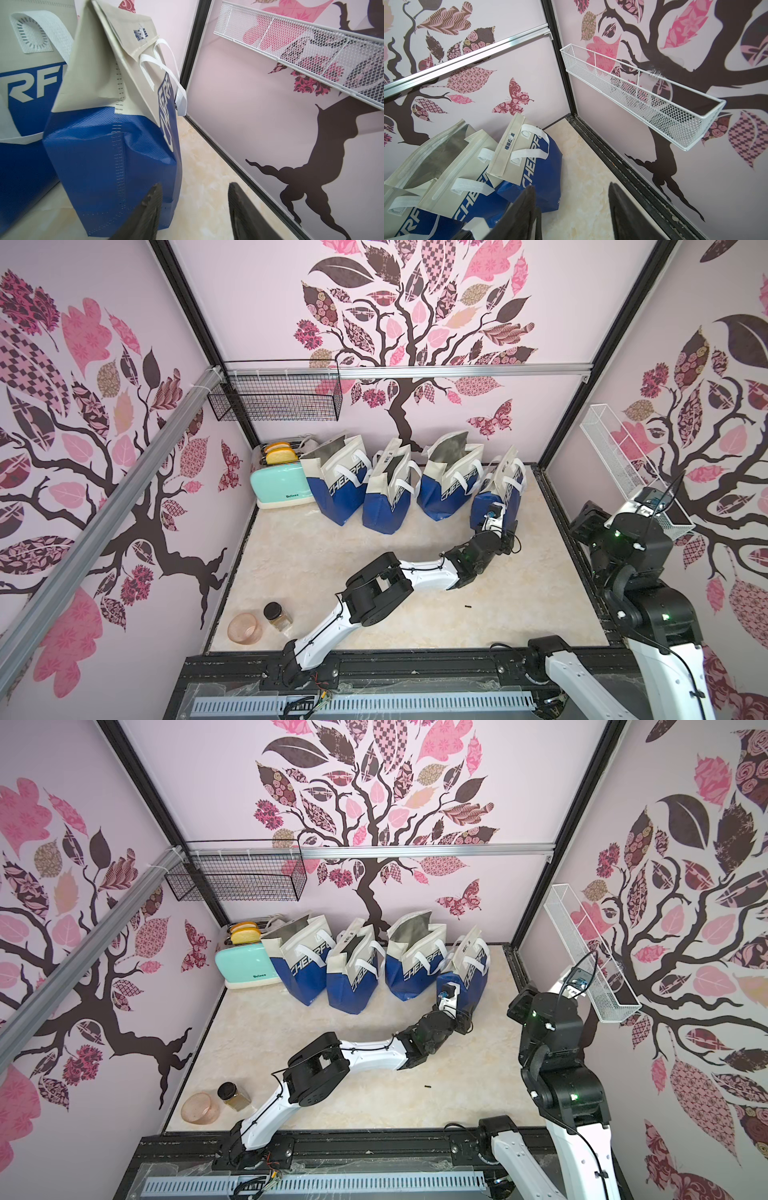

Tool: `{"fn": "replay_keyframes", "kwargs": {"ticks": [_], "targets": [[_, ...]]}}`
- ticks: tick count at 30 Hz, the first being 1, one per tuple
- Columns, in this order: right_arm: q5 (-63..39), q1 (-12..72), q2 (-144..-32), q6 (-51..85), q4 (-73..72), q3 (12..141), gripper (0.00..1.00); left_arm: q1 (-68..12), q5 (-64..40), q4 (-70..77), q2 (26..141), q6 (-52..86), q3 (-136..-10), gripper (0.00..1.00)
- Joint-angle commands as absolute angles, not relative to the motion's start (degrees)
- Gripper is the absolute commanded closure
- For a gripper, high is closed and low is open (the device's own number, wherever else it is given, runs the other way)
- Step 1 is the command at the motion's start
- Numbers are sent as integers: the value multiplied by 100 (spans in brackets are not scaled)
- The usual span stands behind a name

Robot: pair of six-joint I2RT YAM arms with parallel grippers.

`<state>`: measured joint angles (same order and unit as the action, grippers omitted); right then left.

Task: Open the takeout bag
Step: Move the takeout bag to the center of the board.

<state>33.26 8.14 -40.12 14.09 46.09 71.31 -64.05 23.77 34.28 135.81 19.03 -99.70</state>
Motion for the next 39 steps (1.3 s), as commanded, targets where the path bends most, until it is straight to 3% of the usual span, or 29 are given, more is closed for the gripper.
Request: {"fn": "replay_keyframes", "kwargs": {"ticks": [1,17,39], "targets": [[3374,879,-3947,1398,4700,7216,41,-6434,2442,3546,13460,1721,-10101,45],[3426,950,-3911,1318,4768,7286,40,-6381,2666,3419,13688,1207,-10652,41],[3489,1003,-3929,1171,4832,7391,40,-6196,2955,2964,14263,1633,-11498,40]]}}
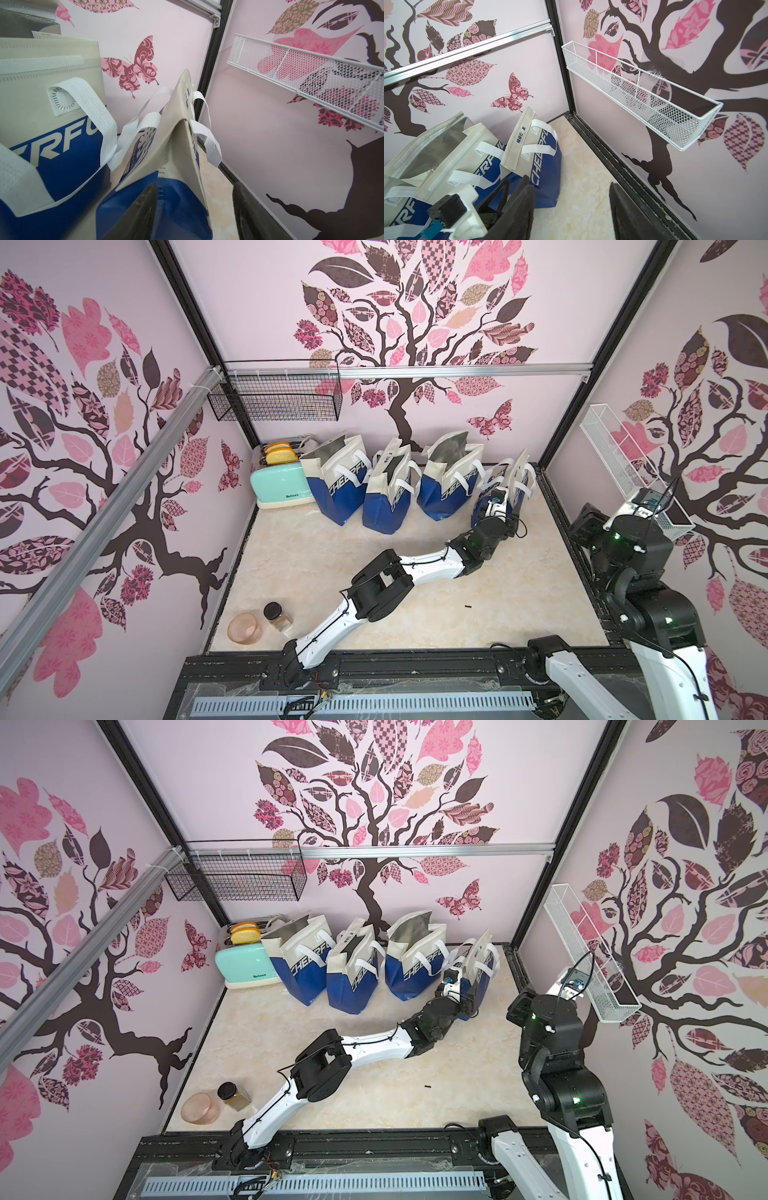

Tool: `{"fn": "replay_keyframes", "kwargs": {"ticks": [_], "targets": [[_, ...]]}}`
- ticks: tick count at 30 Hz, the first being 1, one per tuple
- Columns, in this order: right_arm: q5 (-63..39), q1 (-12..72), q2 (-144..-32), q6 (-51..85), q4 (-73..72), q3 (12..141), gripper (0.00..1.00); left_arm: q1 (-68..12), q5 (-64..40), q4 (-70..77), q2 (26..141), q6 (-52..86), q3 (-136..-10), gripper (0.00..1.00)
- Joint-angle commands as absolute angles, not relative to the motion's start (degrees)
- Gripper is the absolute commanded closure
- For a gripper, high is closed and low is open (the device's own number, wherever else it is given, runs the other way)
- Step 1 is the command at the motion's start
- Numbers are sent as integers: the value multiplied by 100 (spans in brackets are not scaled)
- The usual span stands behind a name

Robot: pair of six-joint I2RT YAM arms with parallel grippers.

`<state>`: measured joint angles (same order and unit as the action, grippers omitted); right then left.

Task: Open the takeout bag
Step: Move the takeout bag to the center of the board.

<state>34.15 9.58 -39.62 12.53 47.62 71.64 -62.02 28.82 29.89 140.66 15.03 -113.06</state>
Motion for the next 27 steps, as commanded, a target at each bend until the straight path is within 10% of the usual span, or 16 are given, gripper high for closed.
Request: {"fn": "replay_keyframes", "kwargs": {"ticks": [1,27], "targets": [[3494,1010,-3928,1154,4838,7387,40,-6196,2938,2962,14293,1648,-11536,40],[3704,1147,-3868,762,4876,7519,39,-6179,3082,2698,15256,2193,-12931,60]]}}
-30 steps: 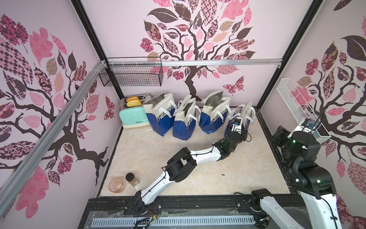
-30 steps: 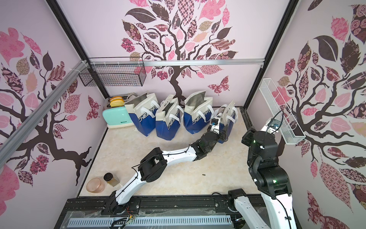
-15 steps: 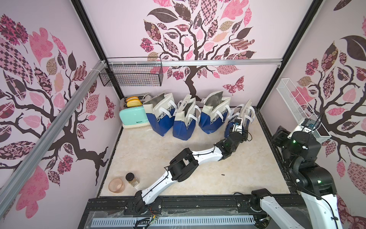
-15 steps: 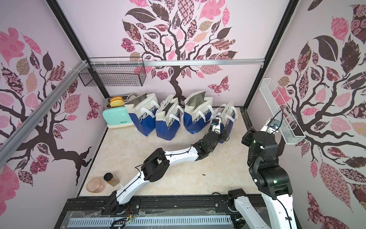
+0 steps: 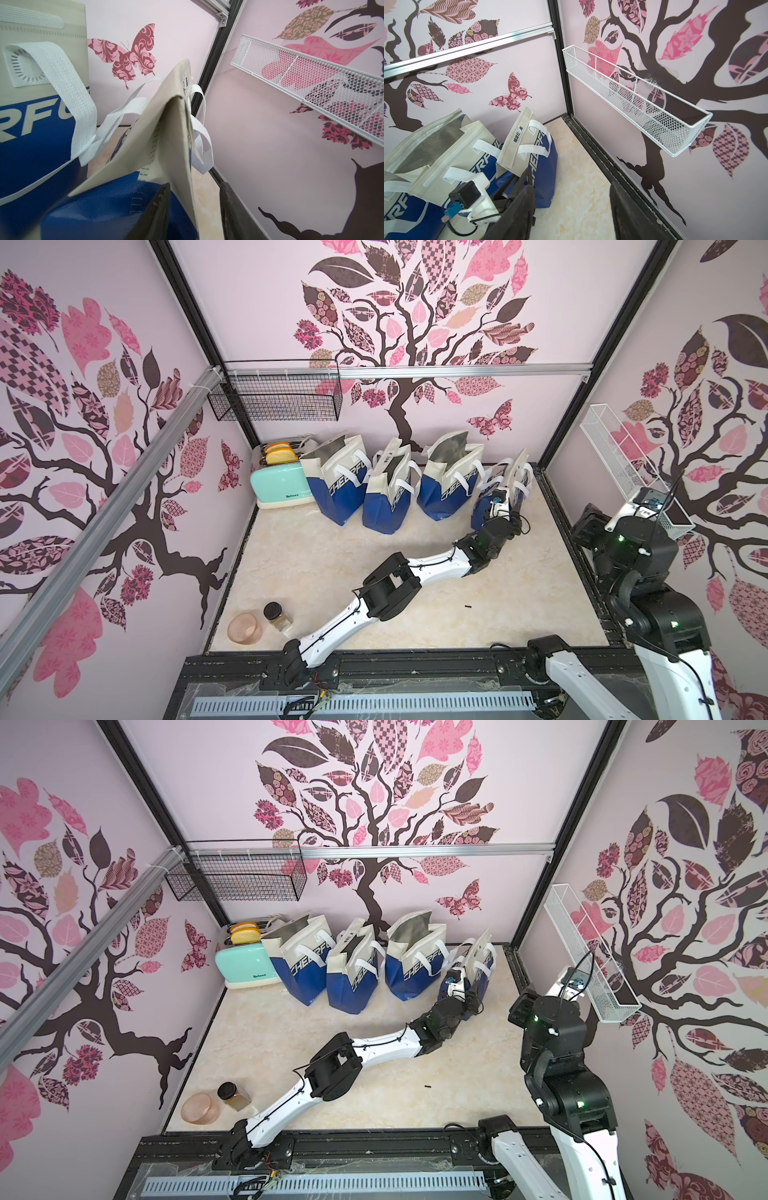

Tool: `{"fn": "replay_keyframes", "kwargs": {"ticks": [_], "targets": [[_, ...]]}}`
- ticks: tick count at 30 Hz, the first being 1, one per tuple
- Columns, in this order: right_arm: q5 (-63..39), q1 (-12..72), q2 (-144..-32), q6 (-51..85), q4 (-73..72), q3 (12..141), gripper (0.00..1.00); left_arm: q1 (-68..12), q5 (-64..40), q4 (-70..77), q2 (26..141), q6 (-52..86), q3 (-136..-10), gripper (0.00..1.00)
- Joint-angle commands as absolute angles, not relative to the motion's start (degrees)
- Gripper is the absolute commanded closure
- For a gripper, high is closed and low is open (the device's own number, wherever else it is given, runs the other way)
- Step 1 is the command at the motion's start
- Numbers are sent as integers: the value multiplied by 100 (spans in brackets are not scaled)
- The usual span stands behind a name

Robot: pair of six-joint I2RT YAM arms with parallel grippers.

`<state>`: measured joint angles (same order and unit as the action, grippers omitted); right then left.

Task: Open the takeout bag
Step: Move the takeout bag to the center of the board.

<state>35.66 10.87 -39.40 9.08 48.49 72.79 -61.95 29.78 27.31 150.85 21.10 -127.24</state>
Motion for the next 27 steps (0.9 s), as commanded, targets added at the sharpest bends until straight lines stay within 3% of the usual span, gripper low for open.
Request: {"fn": "replay_keyframes", "kwargs": {"ticks": [1,5,13,20,27], "targets": [[3716,1169,-3867,734,4858,7516,39,-6179,3109,2690,15295,2214,-12970,62],[3779,1221,-3859,643,4811,7500,39,-6170,3194,2708,15387,2264,-13069,71],[3920,1283,-3802,530,4779,7476,39,-6135,3227,2977,15468,2139,-13078,100],[3930,1293,-3694,391,4713,7426,39,-6060,3154,3288,15120,1751,-12525,100],[3513,1321,-3542,57,4484,7124,41,-6037,3146,4108,13616,1569,-9792,100]]}}
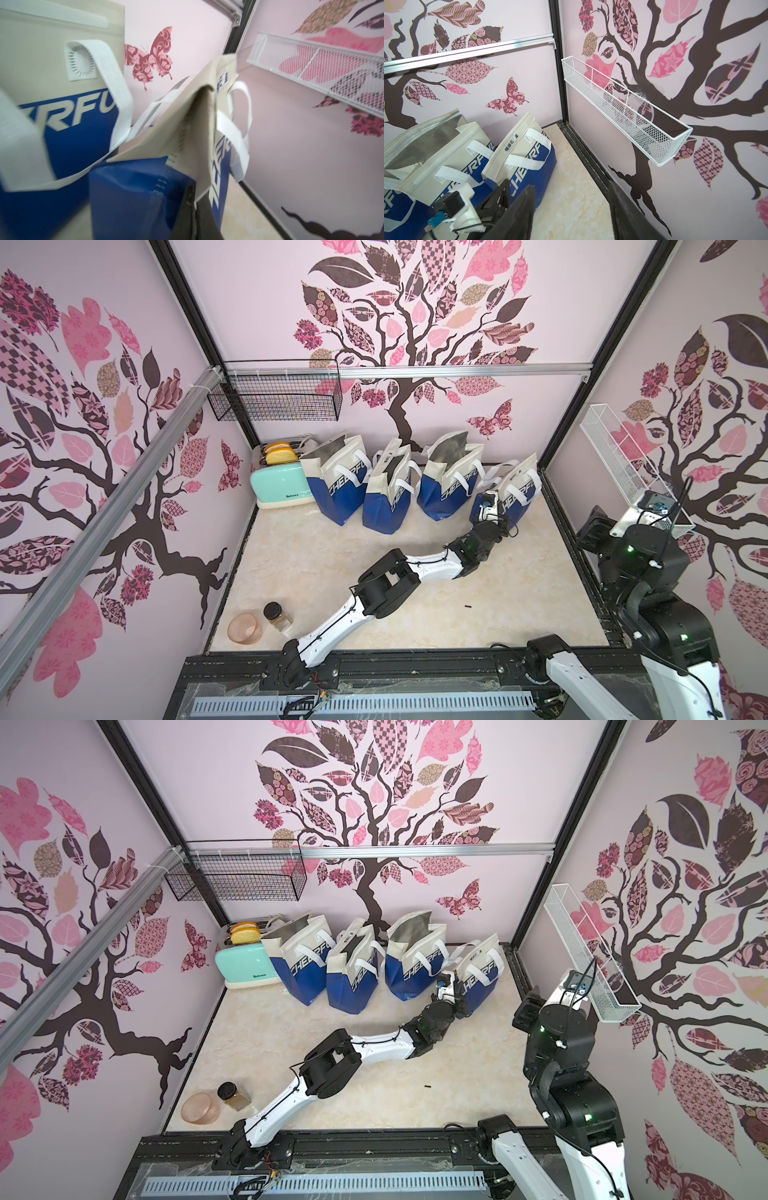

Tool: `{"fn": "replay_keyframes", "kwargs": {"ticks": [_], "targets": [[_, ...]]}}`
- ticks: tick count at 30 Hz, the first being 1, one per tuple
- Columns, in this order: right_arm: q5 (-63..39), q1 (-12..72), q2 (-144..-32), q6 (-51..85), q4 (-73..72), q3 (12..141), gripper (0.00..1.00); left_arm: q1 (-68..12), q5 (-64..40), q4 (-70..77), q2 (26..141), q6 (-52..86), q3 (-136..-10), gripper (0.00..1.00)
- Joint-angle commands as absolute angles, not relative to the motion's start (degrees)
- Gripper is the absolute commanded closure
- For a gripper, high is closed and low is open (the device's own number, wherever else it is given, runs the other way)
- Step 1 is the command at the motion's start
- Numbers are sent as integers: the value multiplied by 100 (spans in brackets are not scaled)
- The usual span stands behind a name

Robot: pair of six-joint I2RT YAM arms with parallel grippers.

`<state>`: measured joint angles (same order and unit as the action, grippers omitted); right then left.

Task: Open the takeout bag
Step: Move the takeout bag to the center of the board.

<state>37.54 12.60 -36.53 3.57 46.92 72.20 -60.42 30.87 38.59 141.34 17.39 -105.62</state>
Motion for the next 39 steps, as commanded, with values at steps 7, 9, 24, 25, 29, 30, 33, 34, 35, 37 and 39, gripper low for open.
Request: {"fn": "replay_keyframes", "kwargs": {"ticks": [7,9,24,25,29,30,33,34,35,37,39], "targets": [[3577,2161,-3589,-2290,2991,6452,33,-6198,3347,4711,11876,1195,-7048,100],[3316,2162,-3759,-2162,2934,6542,33,-6252,3456,4739,11368,1110,-6436,100],[1564,2761,-5148,-3200,4134,6747,37,-6328,3779,3847,8629,1088,-4201,100],[1773,3033,-5161,-3420,3953,6597,36,-6320,3759,3869,8571,1113,-4162,100],[2423,4292,-5268,-4159,2904,5999,25,-6302,3557,4003,8503,1164,-4112,100],[2434,4447,-5333,-4084,2693,5990,24,-6302,3498,4008,8484,1175,-4131,100],[2157,4639,-5536,-3628,2399,6165,21,-6302,3343,3937,8430,1155,-4233,100],[2059,4660,-5603,-3530,2346,6223,21,-6302,3308,3885,8407,1153,-4275,100],[1969,4682,-5634,-3429,2256,6259,21,-6302,3268,3815,8394,1151,-4317,100],[1824,4720,-5692,-3403,2105,6250,22,-6301,3219,3737,8368,1143,-4359,100],[1740,4737,-5747,-3388,2036,6223,22,-6300,3217,3735,8339,1138,-4355,100]]}}
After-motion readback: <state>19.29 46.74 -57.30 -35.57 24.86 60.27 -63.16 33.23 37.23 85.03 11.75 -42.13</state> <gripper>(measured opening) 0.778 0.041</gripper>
